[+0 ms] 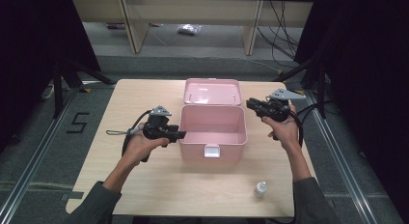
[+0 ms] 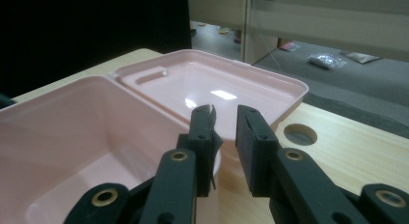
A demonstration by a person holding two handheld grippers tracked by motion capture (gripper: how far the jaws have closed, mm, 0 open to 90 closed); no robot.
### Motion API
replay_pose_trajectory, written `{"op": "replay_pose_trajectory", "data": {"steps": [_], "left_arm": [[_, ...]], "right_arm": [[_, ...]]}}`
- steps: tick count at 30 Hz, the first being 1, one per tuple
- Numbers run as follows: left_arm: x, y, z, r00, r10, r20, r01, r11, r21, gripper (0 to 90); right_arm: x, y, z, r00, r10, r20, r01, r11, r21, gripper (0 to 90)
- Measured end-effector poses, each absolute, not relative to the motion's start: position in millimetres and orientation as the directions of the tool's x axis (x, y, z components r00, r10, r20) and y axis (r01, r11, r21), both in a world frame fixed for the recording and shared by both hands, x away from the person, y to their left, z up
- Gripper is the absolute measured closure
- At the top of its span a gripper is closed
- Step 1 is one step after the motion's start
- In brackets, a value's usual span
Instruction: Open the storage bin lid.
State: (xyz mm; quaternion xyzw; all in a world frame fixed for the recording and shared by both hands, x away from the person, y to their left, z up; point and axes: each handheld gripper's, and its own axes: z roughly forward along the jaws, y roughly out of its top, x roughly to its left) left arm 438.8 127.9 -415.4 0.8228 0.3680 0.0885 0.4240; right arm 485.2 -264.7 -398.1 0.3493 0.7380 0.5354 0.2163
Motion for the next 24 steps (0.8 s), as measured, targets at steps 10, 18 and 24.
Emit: {"op": "replay_pose_trajectory", "data": {"steps": [10, 18, 24], "left_arm": [[438.6, 127.9, -415.3, 0.719, 0.676, -0.162, 0.525, -0.376, 0.763, 56.3], [438.1, 127.4, -415.0, 0.716, 0.681, -0.154, 0.524, -0.378, 0.763, 56.4], [437.5, 127.0, -414.9, 0.717, 0.681, -0.149, 0.522, -0.381, 0.763, 56.4]], "right_arm": [[452.9, -277.9, -400.2, -0.656, 0.754, 0.035, 0.315, 0.232, 0.920, 73.6], [440.3, -288.7, -409.4, -0.644, 0.764, 0.048, 0.337, 0.226, 0.914, 70.9], [417.2, -301.8, -415.2, -0.627, 0.777, 0.054, 0.371, 0.236, 0.898, 66.0]]}}
